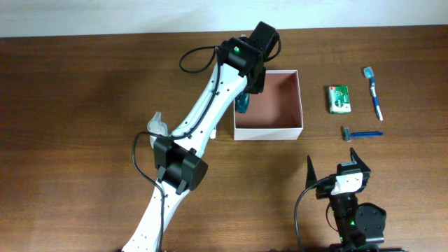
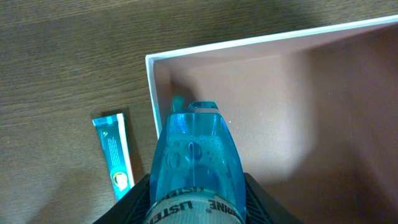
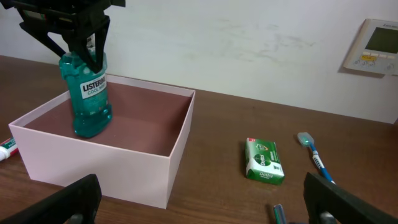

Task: Pack container
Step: 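Lower the Listerine bottle into the box's back-left corner and release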

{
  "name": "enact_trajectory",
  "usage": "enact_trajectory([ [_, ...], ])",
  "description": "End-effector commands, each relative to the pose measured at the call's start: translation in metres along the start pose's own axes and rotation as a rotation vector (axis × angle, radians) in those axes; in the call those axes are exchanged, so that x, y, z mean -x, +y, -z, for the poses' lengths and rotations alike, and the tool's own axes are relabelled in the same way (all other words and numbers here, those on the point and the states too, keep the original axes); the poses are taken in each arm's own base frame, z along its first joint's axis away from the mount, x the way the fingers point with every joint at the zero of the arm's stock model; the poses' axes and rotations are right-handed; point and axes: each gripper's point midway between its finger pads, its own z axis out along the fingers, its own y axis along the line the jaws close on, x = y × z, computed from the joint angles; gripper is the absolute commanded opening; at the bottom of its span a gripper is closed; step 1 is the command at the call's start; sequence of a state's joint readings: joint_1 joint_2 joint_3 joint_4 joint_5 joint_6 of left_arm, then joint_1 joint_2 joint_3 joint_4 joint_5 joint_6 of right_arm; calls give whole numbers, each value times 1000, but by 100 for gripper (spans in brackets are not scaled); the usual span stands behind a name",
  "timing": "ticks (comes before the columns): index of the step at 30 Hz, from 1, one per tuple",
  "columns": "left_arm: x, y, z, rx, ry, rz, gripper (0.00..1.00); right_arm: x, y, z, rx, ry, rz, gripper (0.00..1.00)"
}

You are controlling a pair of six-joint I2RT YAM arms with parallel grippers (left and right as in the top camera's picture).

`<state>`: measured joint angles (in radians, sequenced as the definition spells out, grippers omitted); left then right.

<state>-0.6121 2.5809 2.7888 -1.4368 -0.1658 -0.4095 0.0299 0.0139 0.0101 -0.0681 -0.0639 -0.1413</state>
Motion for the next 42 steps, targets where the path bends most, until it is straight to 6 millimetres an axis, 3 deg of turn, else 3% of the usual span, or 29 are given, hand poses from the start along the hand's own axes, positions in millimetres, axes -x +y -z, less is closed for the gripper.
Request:
enact_trajectory([
  [1,1,5,-10,20,2,19,36,-1,0,0,-3,1,1,99],
  [13,-2,5,-19,27,19,16,36,-2,0,0,-3,1,1,99],
  [29,0,5,-19,25,12,-18,68,-1,0,0,-3,1,1,99],
  [32,1,4,-17,22,7,-17,70,-1,0,0,-4,1,1,99],
  [37,14,3,0,1,-47,-20,73,-1,0,0,-4,1,1,99],
  [42,39,4,44,-41,-170,-30,79,-1,0,0,-4,1,1,99],
])
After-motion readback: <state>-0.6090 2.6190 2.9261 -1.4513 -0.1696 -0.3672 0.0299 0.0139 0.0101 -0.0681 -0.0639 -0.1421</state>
